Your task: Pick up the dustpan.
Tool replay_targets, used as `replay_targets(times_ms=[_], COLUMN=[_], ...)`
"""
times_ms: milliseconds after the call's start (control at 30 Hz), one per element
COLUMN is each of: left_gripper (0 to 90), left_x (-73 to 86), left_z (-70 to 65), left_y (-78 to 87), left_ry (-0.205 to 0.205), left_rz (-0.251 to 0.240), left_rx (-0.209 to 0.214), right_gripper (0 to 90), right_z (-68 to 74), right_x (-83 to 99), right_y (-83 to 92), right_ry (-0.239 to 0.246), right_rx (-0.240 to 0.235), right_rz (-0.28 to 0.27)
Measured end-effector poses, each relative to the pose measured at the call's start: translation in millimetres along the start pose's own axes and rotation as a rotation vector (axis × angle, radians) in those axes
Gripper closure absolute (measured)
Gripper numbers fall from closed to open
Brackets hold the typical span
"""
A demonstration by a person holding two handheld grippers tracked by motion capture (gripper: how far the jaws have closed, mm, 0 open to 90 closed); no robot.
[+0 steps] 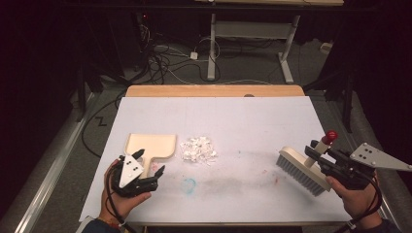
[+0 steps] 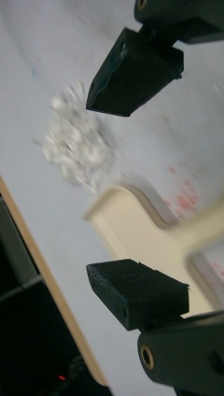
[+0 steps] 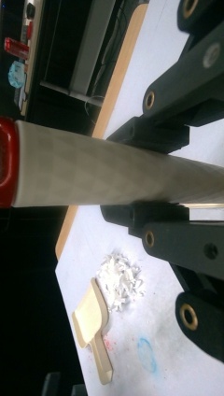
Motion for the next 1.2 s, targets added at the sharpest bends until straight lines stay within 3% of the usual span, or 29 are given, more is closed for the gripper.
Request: replay_targets(times_ms=[33, 200, 233, 267, 333, 367, 400, 433, 467, 500, 533, 567, 700, 800, 900, 933, 1000, 1200], left_gripper=[18.0, 18.0, 18.0, 18.0, 18.2, 18.2, 18.3, 18.8, 19.0, 19.7, 20.7, 20.7, 21.2, 21.2, 21.3, 21.2, 21.3, 21.2], left_x=[12.4, 29.5, 37.1, 37.1, 45.5, 51.5, 51.5, 55.8, 57.6, 57.6, 61.4, 61.4, 65.4, 62.0, 49.4, 49.4, 42.7, 38.3], left_z=[8.0, 20.4, 28.1, 28.1, 35.9, 40.4, 40.4, 42.1, 42.3, 42.3, 40.8, 40.8, 34.1, 32.5, 34.5, 34.5, 31.7, 16.2], left_y=[2.2, 7.4, 8.6, 8.6, 9.4, 7.8, 7.8, 6.5, 4.8, 4.8, 0.3, 0.3, -11.0, -13.0, -4.8, -4.8, -3.4, -34.9], left_ry=[0.026, 0.052, 0.099, 0.099, 0.150, 0.195, 0.195, 0.216, 0.226, 0.226, 0.252, 0.252, 0.318, 0.309, 0.367, 0.367, 0.409, 0.450], left_rz=[0.034, 0.104, 0.135, 0.135, 0.172, 0.227, 0.227, 0.288, 0.321, 0.321, 0.378, 0.378, 0.394, 0.403, 0.352, 0.352, 0.319, 0.383], left_rx=[-0.010, -0.064, -0.087, -0.087, -0.091, -0.088, -0.088, -0.076, -0.053, -0.053, -0.050, -0.050, 0.040, 0.027, -0.010, -0.010, 0.014, 0.033], right_gripper=[69.9, 69.9, 69.9, 69.9, 69.8, 69.9, 69.8, 69.8, 69.8, 69.8, 69.8, 69.8, 69.8, 69.8, 69.8, 69.8, 69.8, 69.8], right_z=[0.6, 0.9, 0.5, -0.2, -0.7, -0.2, 0.4, 1.3, 2.2, 2.2, 3.2, 3.7, 4.0, 3.2, 3.0, 2.9, 3.0, 3.4], right_x=[0.4, 1.8, 1.9, 1.6, 1.2, 1.2, 1.3, 1.6, 2.1, 2.1, 2.9, 3.0, 2.0, 3.3, 5.0, 4.9, 4.8, 5.2], right_y=[-0.3, -3.3, -3.9, -4.7, -6.5, -6.9, -7.7, -8.4, -9.2, -9.2, -10.6, -10.5, -11.7, -14.5, -15.4, -15.2, -14.6, -16.3], right_ry=[0.000, 0.007, 0.007, 0.014, 0.012, 0.009, 0.018, 0.024, 0.028, 0.028, 0.035, 0.034, 0.039, 0.034, 0.039, 0.041, 0.032, 0.037], right_rx=[0.003, 0.016, 0.021, 0.025, 0.025, 0.028, 0.029, 0.029, 0.031, 0.031, 0.030, 0.031, 0.033, 0.030, 0.030, 0.030, 0.034, 0.038], right_rz=[0.000, 0.006, 0.005, 0.008, 0.013, 0.016, 0.019, 0.022, 0.027, 0.027, 0.036, 0.038, 0.036, 0.045, 0.054, 0.055, 0.056, 0.060])
Point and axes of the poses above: each handheld gripper's, and its own axes: y roughly backward along the jaws, x roughly out of its underside, z roughly to its left, the point moved 2 cm from there along -y, roughly forward along the jaws, and after that the axes turned 12 degrees about -y, right-handed, at the moved point
